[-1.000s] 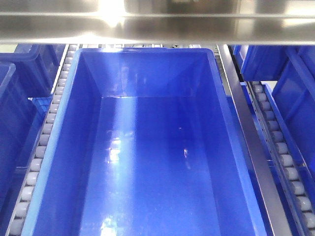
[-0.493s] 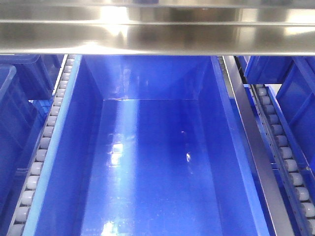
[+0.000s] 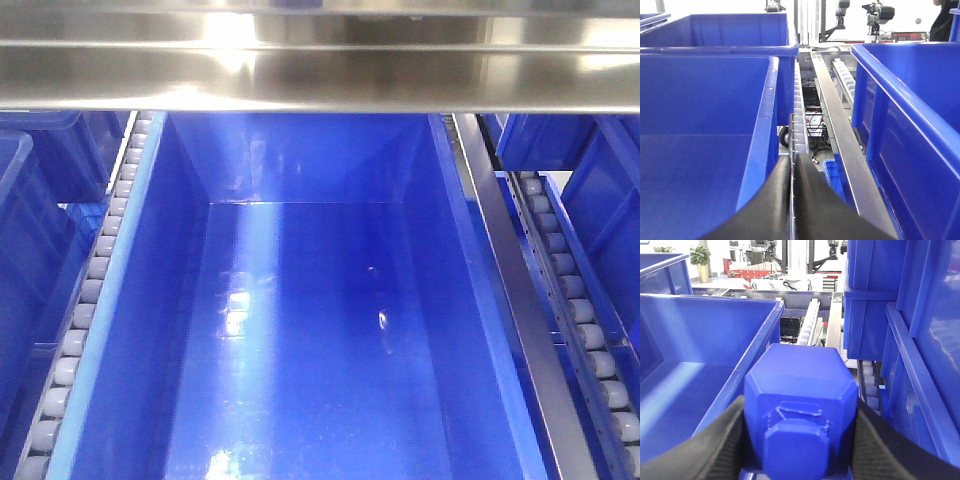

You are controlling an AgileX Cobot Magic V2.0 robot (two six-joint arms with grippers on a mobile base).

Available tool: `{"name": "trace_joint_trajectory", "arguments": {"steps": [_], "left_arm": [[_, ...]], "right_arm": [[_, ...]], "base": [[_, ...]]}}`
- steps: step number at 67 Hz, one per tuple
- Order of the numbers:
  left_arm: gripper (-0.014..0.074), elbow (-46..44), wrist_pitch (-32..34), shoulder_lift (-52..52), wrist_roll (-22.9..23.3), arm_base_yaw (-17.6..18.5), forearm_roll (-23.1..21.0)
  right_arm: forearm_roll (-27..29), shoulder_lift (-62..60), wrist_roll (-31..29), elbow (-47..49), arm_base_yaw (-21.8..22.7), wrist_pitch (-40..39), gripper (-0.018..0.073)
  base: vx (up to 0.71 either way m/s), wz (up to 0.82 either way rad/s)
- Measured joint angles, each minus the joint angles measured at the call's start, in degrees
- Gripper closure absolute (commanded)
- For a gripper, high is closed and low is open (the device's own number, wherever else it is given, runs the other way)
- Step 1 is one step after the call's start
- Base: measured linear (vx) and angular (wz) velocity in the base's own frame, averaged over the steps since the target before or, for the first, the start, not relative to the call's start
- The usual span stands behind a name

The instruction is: Pour parts from conveyor to right shelf

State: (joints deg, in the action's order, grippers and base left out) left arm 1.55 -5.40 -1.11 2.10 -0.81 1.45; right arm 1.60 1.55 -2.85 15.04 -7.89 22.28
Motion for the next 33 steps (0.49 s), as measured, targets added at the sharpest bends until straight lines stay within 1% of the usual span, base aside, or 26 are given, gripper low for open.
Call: {"name": "trace_joint_trajectory", "arguments": {"steps": [33], "left_arm": [[0.0603, 0.0, 0.0, 0.0, 0.0, 0.0, 0.0]], "right_arm": [[0.0, 0.0, 0.0, 0.0, 0.0, -1.07, 0.0568]], "base": [[0.0, 0.0]]}}
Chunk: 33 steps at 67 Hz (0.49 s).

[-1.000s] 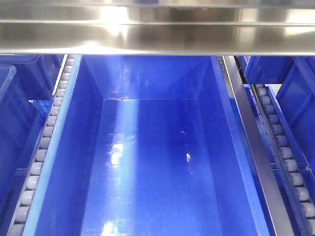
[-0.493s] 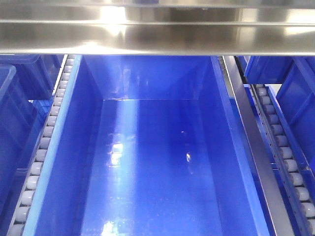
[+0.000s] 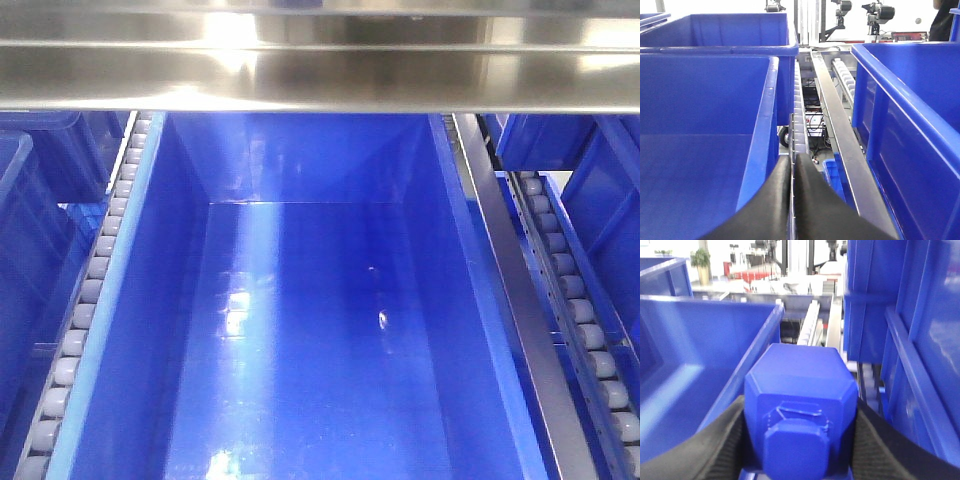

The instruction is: Pour parts from conveyor to right shelf

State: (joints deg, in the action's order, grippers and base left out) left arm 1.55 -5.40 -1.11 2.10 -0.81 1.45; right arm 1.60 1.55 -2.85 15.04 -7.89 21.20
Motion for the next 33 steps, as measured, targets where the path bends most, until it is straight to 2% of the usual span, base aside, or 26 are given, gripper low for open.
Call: {"name": "trace_joint_trajectory", "arguments": {"steps": [33], "left_arm": [[0.0603, 0.0, 0.0, 0.0, 0.0, 0.0, 0.0]], "right_arm": [[0.0, 0.0, 0.05, 0.0, 0.0, -0.42, 0.0568]], "base": [[0.0, 0.0]]}}
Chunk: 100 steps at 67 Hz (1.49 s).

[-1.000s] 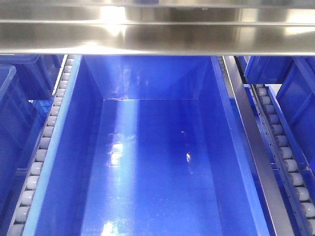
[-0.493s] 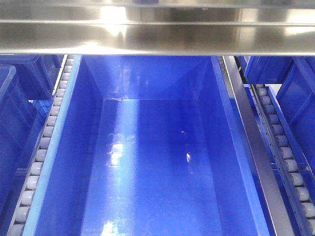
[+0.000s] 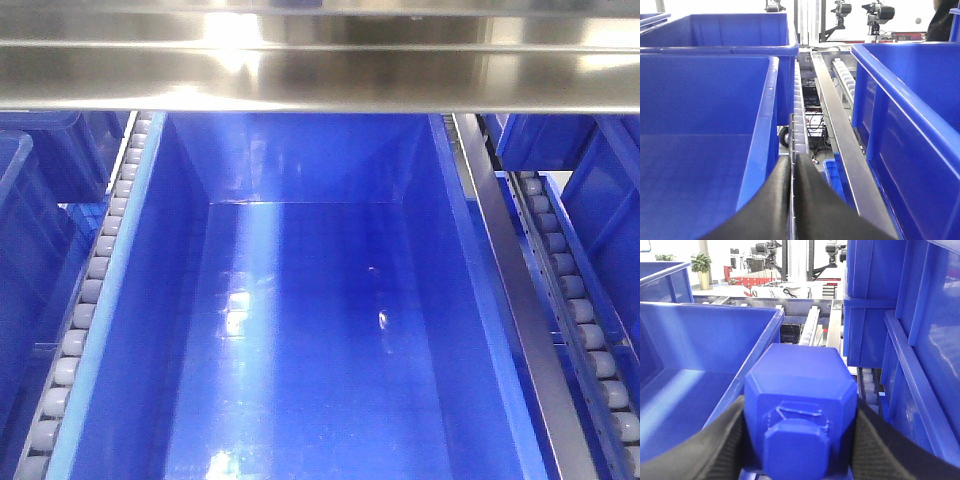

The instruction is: Pour parts from conveyor to right shelf

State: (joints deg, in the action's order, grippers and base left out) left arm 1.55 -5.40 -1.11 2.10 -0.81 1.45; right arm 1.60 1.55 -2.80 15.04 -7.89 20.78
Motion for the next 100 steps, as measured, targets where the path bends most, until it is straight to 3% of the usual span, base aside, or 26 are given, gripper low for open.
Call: {"name": "trace_joint_trajectory", "arguments": {"steps": [25, 39, 48, 65, 82, 100], "left_arm": [[0.0603, 0.0, 0.0, 0.0, 0.0, 0.0, 0.0], [0.0603, 0.0, 0.0, 0.0, 0.0, 0.0, 0.0], [0.0603, 0.0, 0.0, 0.0, 0.0, 0.0, 0.0], [0.0603, 0.0, 0.0, 0.0, 0.0, 0.0, 0.0], [0.0603, 0.0, 0.0, 0.0, 0.0, 0.0, 0.0], [0.0603, 0.0, 0.0, 0.0, 0.0, 0.0, 0.0]], "right_arm": [[3.5, 6.39, -0.14, 4.92, 0.0, 0.0, 0.0561], [8.34, 17.57, -6.61, 12.25, -0.8, 0.0, 0.0556], [11.87, 24.28, -12.13, 15.84, -5.22, 0.13, 0.0554], [13.65, 38.92, -15.13, 24.74, -14.44, 4.39, 0.0549], [15.24, 55.19, -15.28, 31.59, -21.71, 5.52, 0.0543], [15.28, 72.25, -14.97, 38.62, -26.36, 9.75, 0.0531]], "base": [[0.0, 0.0], [0.0, 0.0], [0.0, 0.0], [0.0, 0.0], [0.0, 0.0], [0.0, 0.0]]}}
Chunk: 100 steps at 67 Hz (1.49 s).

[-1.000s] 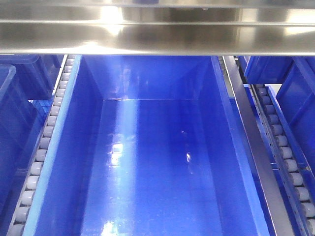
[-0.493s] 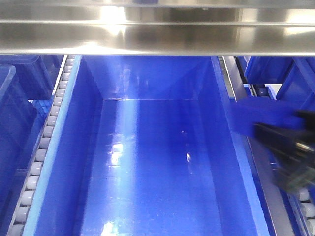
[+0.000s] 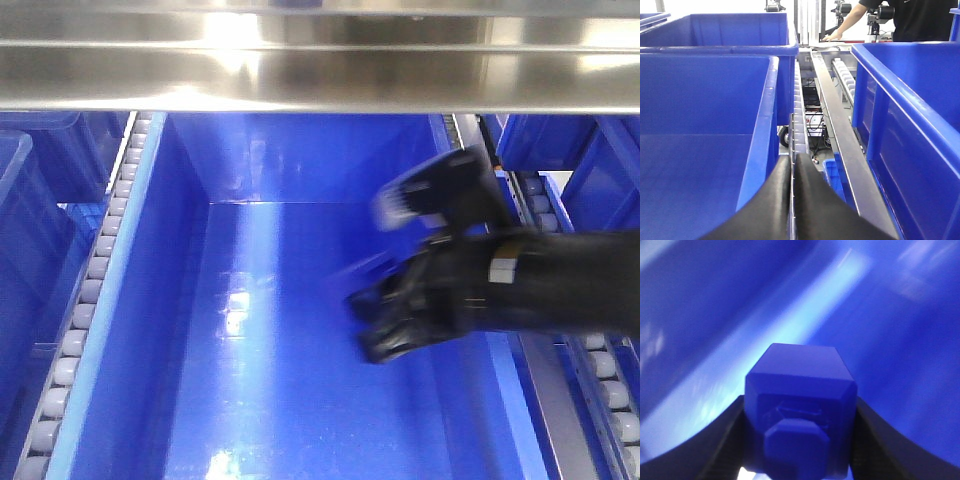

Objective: Pour parts from conveyor to right shelf
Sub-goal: 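Lower the right gripper with the blue part into the bin, then open the right gripper to release the blue part in the bin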

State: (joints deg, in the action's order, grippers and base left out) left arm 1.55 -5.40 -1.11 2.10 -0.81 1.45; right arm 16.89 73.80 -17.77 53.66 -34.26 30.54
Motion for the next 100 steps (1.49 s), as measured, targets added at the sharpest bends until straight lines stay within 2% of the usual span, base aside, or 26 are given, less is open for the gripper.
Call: {"name": "trace_joint_trajectory", "arguments": {"steps": [9, 20, 29, 45, 54, 78, 100], "left_arm": [[0.0603, 0.0, 0.0, 0.0, 0.0, 0.0, 0.0], [0.0603, 0.0, 0.0, 0.0, 0.0, 0.0, 0.0], [0.0603, 0.0, 0.0, 0.0, 0.0, 0.0, 0.0], [0.0603, 0.0, 0.0, 0.0, 0.0, 0.0, 0.0], [0.0603, 0.0, 0.0, 0.0, 0.0, 0.0, 0.0], [0.0603, 0.0, 0.0, 0.0, 0.0, 0.0, 0.0], [0.0603, 0.0, 0.0, 0.0, 0.0, 0.0, 0.0]], "right_arm": [[0.0, 8.1, 0.4, 4.82, -0.97, 3.75, 0.0519], [-0.93, 16.76, 3.83, 11.13, -1.04, 8.57, 0.0474], [-2.78, 23.39, 6.96, 16.86, -1.04, 13.19, 0.0382], [-4.18, 30.34, 11.46, 23.59, -1.04, 18.2, 0.0148], [-4.23, 32.03, 11.98, 25.5, -1.04, 18.94, 0.0072], [-5.03, 32.07, 12.92, 25.81, -1.04, 16.69, 0.0065], [-8.14, 25.87, 16.66, 25.72, -1.04, 11.18, 0.0065]], "base": [[0.0, 0.0], [0.0, 0.0], [0.0, 0.0], [0.0, 0.0], [0.0, 0.0], [0.0, 0.0], [0.0, 0.0]]}}
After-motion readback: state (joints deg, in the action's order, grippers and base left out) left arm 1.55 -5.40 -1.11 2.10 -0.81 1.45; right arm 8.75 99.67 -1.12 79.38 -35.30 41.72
